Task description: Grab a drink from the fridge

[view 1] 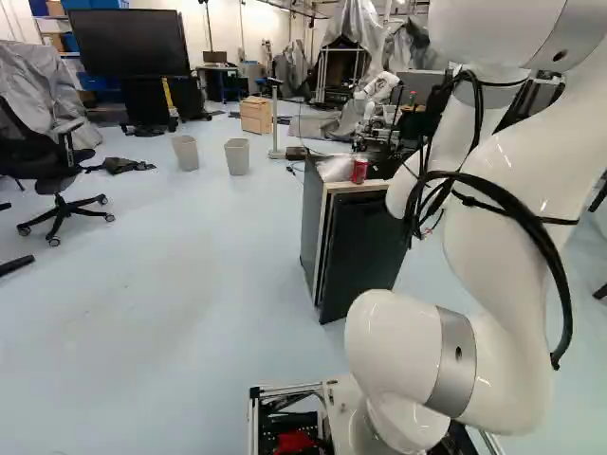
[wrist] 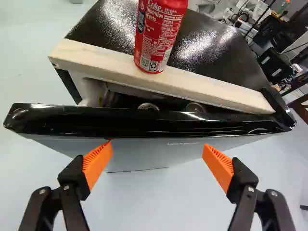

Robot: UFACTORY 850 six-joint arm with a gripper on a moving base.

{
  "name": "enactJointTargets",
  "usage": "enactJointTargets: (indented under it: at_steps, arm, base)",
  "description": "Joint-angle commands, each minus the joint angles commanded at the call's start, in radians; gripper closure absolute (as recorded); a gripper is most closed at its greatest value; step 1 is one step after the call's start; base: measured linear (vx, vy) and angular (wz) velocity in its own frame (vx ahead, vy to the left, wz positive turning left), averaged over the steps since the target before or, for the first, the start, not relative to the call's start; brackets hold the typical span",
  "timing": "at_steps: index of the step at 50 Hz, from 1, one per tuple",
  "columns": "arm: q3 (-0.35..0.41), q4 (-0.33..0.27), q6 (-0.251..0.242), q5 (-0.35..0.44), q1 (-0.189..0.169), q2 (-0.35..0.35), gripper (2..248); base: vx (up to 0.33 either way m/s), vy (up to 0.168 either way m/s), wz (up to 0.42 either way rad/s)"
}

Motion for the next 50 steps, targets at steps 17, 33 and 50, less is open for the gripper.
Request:
enactJointTargets:
  at_steps: [17, 33, 50]
  arm:
    - [-0.030, 0.000, 0.000, 0.000, 0.018, -0.025, 3]
    - [-0.058, 0.000, 0.000, 0.000, 0.034, -0.048, 3]
    - [-0.089, 0.000, 0.000, 0.000, 0.051, -0.073, 3]
  base:
    - [0.000, 0.000, 0.000]
    - [0.000, 0.000, 0.000]
    - [0.000, 0.000, 0.000]
